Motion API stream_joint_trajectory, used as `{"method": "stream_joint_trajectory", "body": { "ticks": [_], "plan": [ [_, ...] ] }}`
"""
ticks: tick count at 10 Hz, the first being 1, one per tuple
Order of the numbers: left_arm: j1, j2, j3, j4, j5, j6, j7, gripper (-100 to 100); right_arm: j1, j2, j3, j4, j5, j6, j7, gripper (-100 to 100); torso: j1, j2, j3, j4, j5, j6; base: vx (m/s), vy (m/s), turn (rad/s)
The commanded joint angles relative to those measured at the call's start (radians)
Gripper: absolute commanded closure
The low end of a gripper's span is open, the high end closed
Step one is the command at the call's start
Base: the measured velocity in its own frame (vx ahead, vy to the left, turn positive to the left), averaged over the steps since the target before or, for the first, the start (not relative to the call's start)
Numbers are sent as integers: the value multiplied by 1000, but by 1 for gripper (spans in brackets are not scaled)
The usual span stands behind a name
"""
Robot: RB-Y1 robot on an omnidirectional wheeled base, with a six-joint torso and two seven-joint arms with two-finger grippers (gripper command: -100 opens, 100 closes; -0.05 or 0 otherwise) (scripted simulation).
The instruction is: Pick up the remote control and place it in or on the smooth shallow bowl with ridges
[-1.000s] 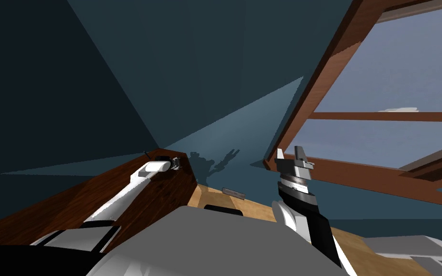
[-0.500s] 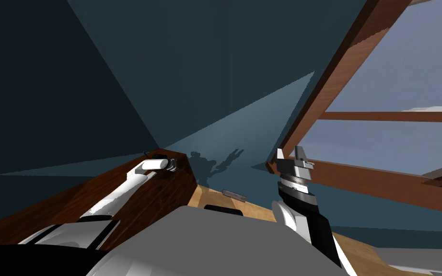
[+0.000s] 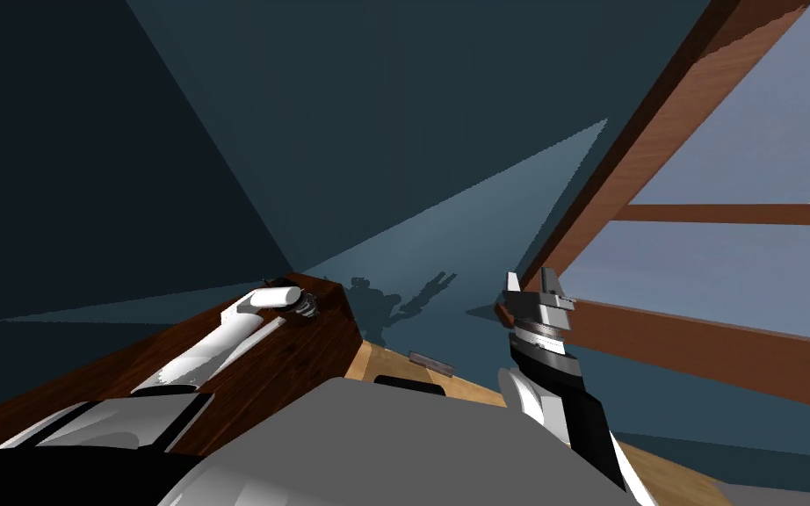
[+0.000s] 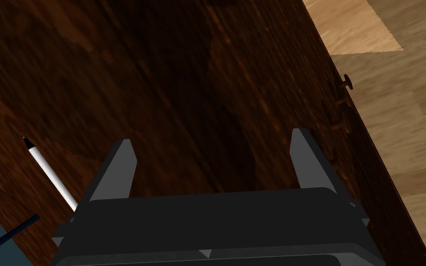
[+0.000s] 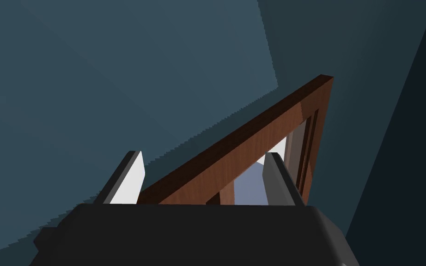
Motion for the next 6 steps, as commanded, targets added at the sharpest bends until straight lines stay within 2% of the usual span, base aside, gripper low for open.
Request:
{"method": "stream_joint_trajectory", "body": {
  "ticks": [1,2,3,4,5,6],
  "plan": [
    [-12,39,5,36,34,50,27,-100,0,0,0,0,0,0,0,0,0,0,0,0,0,0,41,14,78],
    [-12,39,5,36,34,77,27,-100,0,0,0,0,0,0,0,0,1,0,0,0,0,-1,47,16,53],
    [-21,73,8,72,65,106,49,-100,0,0,0,0,0,0,0,0,1,0,0,0,0,0,67,19,68],
    [-21,73,8,72,65,133,49,-100,0,0,0,0,0,0,0,0,1,-1,0,0,0,-1,53,16,44],
    [-27,105,10,107,94,164,68,-100,0,0,0,0,0,0,0,0,1,0,0,0,0,0,56,29,67],
    [-27,105,10,107,94,184,68,-100,0,0,0,0,0,0,0,0,2,-1,0,0,0,0,44,26,49]
  ]
}}
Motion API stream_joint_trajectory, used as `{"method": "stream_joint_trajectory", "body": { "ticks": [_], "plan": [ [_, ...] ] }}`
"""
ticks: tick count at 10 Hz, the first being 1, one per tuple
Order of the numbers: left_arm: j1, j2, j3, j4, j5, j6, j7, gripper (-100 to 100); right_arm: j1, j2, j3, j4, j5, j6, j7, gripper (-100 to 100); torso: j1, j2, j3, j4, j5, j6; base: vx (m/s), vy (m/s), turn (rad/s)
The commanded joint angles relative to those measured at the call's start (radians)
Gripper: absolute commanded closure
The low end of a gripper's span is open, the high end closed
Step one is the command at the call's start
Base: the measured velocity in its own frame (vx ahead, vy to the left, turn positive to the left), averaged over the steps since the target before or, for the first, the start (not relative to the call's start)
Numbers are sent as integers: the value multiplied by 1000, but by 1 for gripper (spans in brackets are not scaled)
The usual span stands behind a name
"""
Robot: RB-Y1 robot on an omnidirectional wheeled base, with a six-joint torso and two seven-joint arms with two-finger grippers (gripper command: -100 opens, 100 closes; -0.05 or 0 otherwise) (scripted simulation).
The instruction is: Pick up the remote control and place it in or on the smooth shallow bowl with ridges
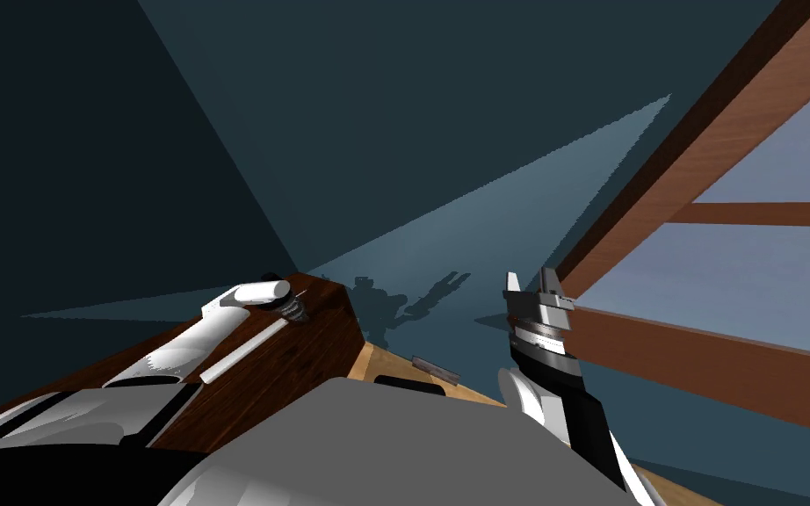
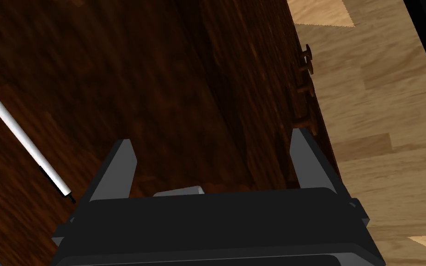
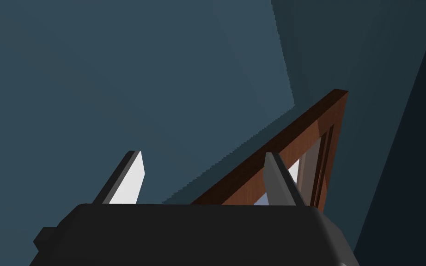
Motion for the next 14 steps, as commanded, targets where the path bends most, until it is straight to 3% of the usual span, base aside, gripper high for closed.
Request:
{"method": "stream_joint_trajectory", "body": {
  "ticks": [1,4,7,10,12,13,14],
  "plan": [
    [-4,34,3,43,34,50,15,-100,0,0,0,0,0,0,0,0,0,0,0,0,0,0,39,35,79],
    [-6,59,2,75,59,100,30,-100,0,0,0,0,0,0,0,0,0,0,0,0,0,0,40,32,52],
    [-3,110,-4,156,122,186,61,-100,0,0,0,0,0,0,0,0,3,1,1,0,1,0,37,65,97],
    [13,136,-16,224,178,241,78,-100,0,0,0,0,0,0,0,0,4,1,1,0,1,0,41,76,107],
    [15,135,-18,230,181,239,76,-100,0,0,0,0,0,0,0,0,3,2,1,0,1,0,21,47,69],
    [17,135,-19,232,183,241,77,0,0,0,0,0,0,0,0,0,1,3,1,1,1,1,2,6,-5],
    [18,110,-24,252,164,212,64,-100,0,0,0,0,0,0,0,0,-1,3,2,1,0,0,11,1,-6]
  ]
}}
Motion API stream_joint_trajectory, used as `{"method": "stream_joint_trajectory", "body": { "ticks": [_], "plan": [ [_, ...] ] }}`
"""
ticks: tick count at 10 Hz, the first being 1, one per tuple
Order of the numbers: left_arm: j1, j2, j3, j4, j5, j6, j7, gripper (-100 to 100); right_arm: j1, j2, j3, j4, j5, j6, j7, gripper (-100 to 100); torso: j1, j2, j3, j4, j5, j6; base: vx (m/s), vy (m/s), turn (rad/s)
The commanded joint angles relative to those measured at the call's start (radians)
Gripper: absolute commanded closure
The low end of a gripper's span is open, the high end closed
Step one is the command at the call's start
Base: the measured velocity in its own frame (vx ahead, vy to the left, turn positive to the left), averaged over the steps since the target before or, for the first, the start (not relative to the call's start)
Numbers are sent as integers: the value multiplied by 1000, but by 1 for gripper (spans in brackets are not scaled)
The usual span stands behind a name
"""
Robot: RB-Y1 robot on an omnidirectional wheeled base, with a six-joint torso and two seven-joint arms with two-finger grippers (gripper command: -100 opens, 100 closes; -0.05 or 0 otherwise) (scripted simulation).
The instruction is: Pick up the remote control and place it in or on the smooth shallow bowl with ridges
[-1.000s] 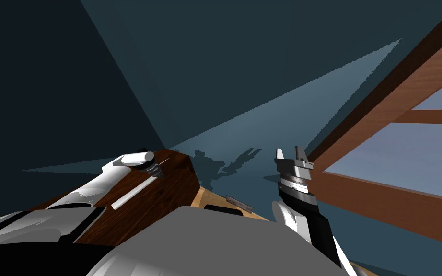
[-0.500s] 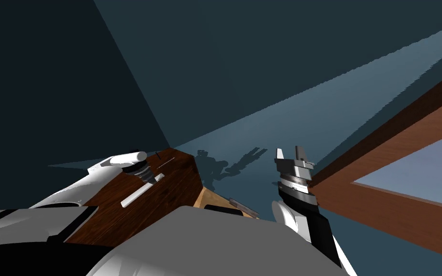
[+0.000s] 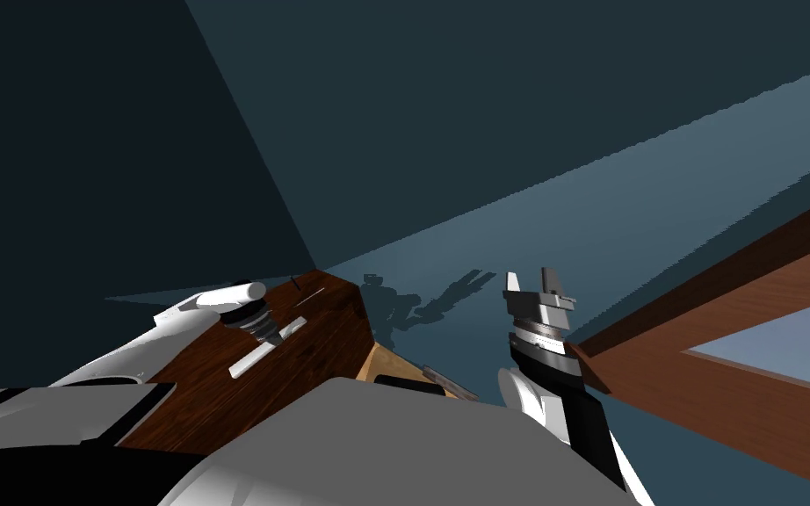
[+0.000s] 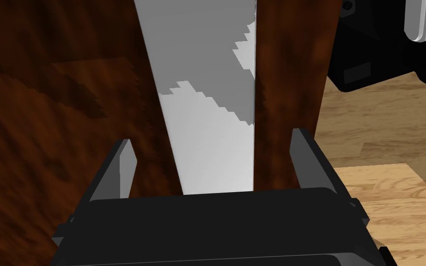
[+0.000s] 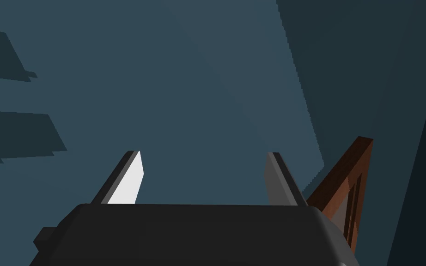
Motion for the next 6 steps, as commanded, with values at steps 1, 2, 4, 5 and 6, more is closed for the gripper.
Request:
{"method": "stream_joint_trajectory", "body": {
  "ticks": [1,2,4,5,6],
  "plan": [
    [1,-23,-5,20,-18,-29,-14,-100,0,0,0,0,0,0,0,0,0,0,0,0,0,0,17,-2,-7],
    [6,-16,-1,-2,-11,-15,0,-100,0,0,0,0,0,0,0,0,0,0,0,0,0,0,7,-1,-1],
    [7,-17,-1,-2,-12,-18,1,100,0,0,0,0,0,0,0,0,-1,0,0,0,0,0,0,0,0],
    [7,-17,-1,-2,-12,-18,2,100,0,0,0,0,0,0,0,0,-1,1,0,0,0,0,0,0,0],
    [7,-17,-1,-2,-12,-18,1,100,0,0,0,0,0,0,0,0,-1,1,0,0,0,0,0,0,0]
  ]
}}
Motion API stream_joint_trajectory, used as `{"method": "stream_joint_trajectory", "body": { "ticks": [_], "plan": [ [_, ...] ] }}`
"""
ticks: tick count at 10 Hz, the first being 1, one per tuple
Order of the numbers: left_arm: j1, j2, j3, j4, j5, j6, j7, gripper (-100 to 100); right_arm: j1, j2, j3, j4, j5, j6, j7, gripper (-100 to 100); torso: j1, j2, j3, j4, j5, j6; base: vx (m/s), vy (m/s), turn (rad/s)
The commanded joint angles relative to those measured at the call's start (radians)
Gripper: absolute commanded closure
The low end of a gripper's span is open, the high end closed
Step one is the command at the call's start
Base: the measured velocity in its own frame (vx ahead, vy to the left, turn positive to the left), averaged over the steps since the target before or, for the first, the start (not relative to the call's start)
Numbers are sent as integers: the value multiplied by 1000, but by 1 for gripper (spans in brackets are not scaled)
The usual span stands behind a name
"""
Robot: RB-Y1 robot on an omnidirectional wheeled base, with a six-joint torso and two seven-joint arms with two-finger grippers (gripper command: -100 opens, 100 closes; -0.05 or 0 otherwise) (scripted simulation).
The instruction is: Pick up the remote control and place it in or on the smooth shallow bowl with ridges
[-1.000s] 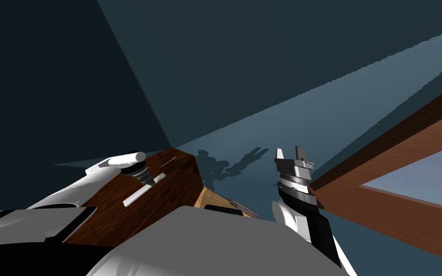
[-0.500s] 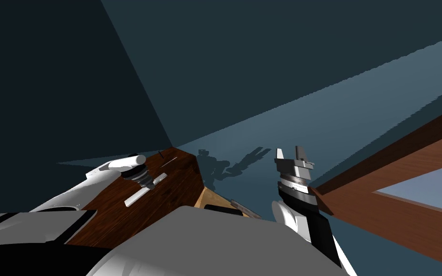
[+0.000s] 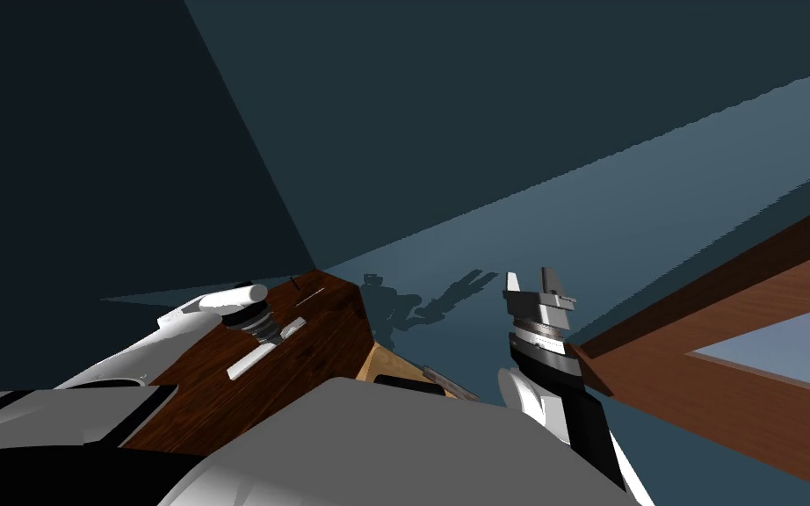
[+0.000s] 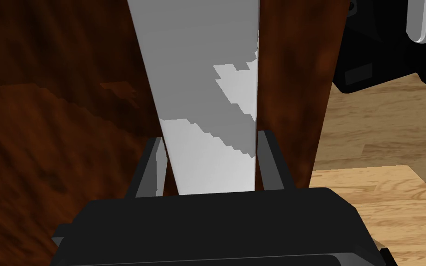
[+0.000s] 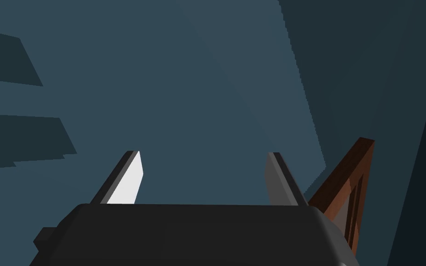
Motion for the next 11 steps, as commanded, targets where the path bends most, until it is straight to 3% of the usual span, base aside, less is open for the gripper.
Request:
{"method": "stream_joint_trajectory", "body": {
  "ticks": [1,2,3,4,5,6,8,11],
  "plan": [
    [0,0,0,0,0,0,0,100,0,0,0,0,0,0,0,0,0,0,0,0,0,0,0,0,0],
    [0,0,0,0,0,0,0,0,0,0,0,0,0,0,0,0,0,0,0,0,0,0,0,0,0],
    [-8,28,4,-5,20,27,2,100,0,0,0,0,0,0,0,0,0,0,0,0,0,0,-13,-2,5],
    [-1,13,2,-2,11,9,-1,100,0,0,0,0,0,0,0,0,0,1,1,0,-1,0,-7,1,2],
    [-1,15,3,-3,12,12,-1,0,0,0,0,0,0,0,0,0,0,1,0,0,0,0,0,0,0],
    [-19,44,17,-19,22,21,3,100,0,0,0,0,0,0,0,0,0,0,0,0,0,0,-57,-23,-18],
    [-38,77,31,-42,42,39,9,100,0,0,0,0,0,0,0,0,-3,6,4,2,-3,1,-123,8,-61],
    [-60,121,47,-72,75,71,17,100,0,0,0,0,0,0,0,0,5,14,9,4,-2,0,-177,125,-65]
  ]
}}
